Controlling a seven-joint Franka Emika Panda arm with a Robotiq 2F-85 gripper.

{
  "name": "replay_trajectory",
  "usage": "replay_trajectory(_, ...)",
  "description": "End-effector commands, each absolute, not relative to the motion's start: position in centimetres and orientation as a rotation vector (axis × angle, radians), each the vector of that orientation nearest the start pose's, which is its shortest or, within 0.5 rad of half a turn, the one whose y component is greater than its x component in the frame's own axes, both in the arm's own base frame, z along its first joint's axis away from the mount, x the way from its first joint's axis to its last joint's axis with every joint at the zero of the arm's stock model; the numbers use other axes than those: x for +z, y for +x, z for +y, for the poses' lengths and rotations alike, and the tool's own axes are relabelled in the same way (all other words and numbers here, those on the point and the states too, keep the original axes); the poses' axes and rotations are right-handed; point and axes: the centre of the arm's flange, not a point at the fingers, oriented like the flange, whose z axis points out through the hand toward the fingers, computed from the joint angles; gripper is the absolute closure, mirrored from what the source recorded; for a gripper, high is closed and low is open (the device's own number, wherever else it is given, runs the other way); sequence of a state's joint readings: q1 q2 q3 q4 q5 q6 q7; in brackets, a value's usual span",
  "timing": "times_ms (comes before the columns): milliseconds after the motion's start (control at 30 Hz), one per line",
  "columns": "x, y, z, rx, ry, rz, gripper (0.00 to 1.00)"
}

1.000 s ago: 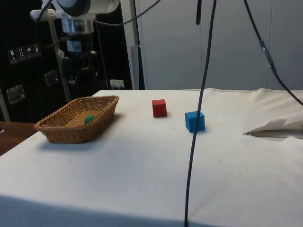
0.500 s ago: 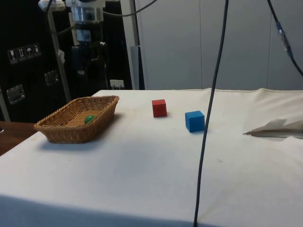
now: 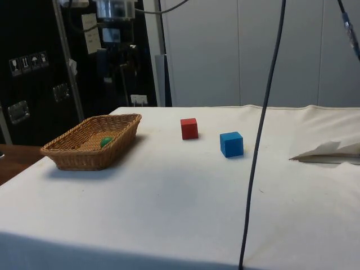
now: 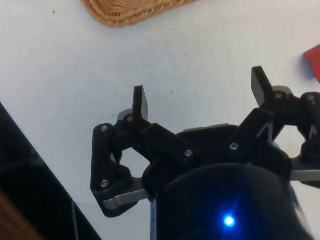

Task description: Place all non-red objects into the basket.

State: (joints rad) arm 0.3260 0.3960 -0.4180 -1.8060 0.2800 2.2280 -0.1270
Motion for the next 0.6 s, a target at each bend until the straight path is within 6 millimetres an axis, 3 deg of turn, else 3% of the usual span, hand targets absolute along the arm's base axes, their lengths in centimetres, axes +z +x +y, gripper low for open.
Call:
replay_trajectory(0,35.0,64.2,-3.2,-0.131,-3.077,0.143,0.00)
replay_trajectory(567,35.3,61.2,-4.4,-0.124,-3.056,0.051,0.00)
